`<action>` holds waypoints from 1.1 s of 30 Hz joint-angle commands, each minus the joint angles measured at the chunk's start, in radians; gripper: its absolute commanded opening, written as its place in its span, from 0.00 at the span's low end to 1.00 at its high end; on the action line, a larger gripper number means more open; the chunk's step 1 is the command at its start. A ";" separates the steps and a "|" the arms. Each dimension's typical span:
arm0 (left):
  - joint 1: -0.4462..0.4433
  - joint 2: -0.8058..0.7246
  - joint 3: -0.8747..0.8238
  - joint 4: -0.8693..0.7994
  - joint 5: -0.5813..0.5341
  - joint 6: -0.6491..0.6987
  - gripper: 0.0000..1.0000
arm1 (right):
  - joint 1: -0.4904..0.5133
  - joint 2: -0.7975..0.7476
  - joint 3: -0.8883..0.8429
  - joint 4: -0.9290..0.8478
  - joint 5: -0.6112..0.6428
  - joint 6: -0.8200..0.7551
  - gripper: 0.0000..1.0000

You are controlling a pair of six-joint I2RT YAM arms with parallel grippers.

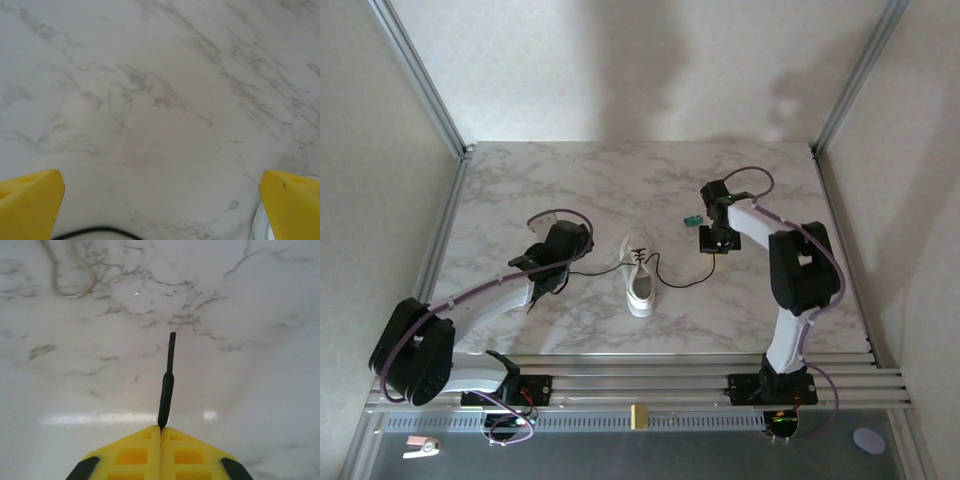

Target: Tie the shoes

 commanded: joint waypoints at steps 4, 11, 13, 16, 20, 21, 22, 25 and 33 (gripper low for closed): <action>-0.006 -0.069 -0.030 -0.324 -0.038 -0.397 0.99 | 0.103 -0.266 -0.070 0.020 0.084 -0.008 0.00; -0.006 -0.015 -0.017 -0.449 0.092 -0.664 0.95 | 0.113 -0.368 -0.123 0.028 0.114 0.032 0.00; -0.006 0.007 0.016 -0.462 0.097 -0.700 0.94 | 0.114 -0.380 -0.129 0.030 0.115 0.035 0.00; -0.007 0.050 0.055 -0.487 0.080 -0.747 0.92 | 0.114 -0.391 -0.137 0.032 0.118 0.036 0.00; -0.004 0.081 0.044 -0.474 0.073 -0.796 0.85 | 0.115 -0.399 -0.143 0.031 0.110 0.040 0.00; -0.001 0.083 0.035 -0.465 0.076 -0.806 0.84 | 0.116 -0.404 -0.147 0.032 0.108 0.041 0.00; 0.003 0.086 0.028 -0.456 0.081 -0.810 0.84 | 0.115 -0.409 -0.149 0.032 0.107 0.041 0.00; 0.019 0.101 0.011 -0.437 0.103 -0.816 0.84 | 0.116 -0.420 -0.157 0.030 0.103 0.042 0.00; 0.043 0.135 -0.020 -0.392 0.127 -0.817 0.83 | 0.116 -0.424 -0.163 0.035 0.086 0.042 0.00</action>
